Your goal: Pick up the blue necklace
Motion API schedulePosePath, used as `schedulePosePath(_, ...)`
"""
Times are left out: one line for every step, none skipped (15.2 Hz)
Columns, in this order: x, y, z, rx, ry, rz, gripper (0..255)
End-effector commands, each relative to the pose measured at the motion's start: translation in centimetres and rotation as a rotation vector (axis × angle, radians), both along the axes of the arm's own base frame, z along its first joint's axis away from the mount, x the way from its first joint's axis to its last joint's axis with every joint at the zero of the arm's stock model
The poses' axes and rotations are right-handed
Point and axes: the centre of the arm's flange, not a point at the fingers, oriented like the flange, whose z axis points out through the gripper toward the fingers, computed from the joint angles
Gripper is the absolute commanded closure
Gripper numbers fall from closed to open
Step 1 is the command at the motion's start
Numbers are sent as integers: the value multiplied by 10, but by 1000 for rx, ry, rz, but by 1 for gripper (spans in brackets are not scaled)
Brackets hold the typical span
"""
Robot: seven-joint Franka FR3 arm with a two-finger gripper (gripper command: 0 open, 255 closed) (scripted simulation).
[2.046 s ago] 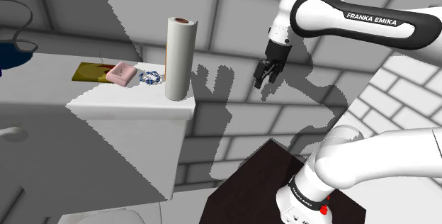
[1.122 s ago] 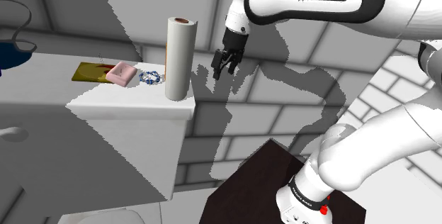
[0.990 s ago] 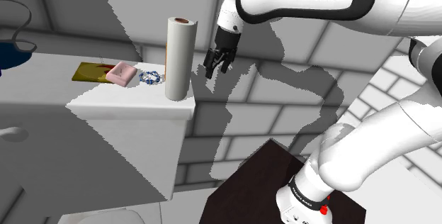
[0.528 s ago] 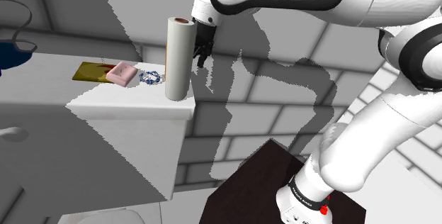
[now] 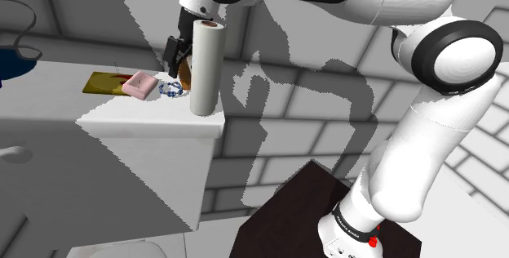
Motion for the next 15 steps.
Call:
schedulePosePath(4, 10, -2, 5, -4, 13, 0)
schedulePosePath(3, 10, -8, 5, -4, 13, 0)
schedulePosePath(4, 10, -13, 5, -4, 13, 0)
schedulePosePath(4, 10, -18, 5, -4, 13, 0)
schedulePosePath(4, 10, -23, 5, -4, 13, 0)
schedulePosePath(4, 10, -29, 5, -4, 13, 0)
schedulePosePath(4, 10, -34, 5, -4, 13, 0)
schedulePosePath(4, 10, -37, 5, -4, 13, 0)
schedulePosePath(3, 10, -37, 5, -4, 13, 0)
schedulePosePath(3, 10, -37, 5, -4, 13, 255)
schedulePosePath(3, 10, -37, 5, -4, 13, 255)
schedulePosePath(3, 10, -38, 5, -4, 13, 255)
schedulePosePath(3, 10, -39, 5, -4, 13, 255)
schedulePosePath(3, 10, -39, 5, -4, 13, 255)
schedulePosePath(3, 11, -40, 5, -4, 13, 255)
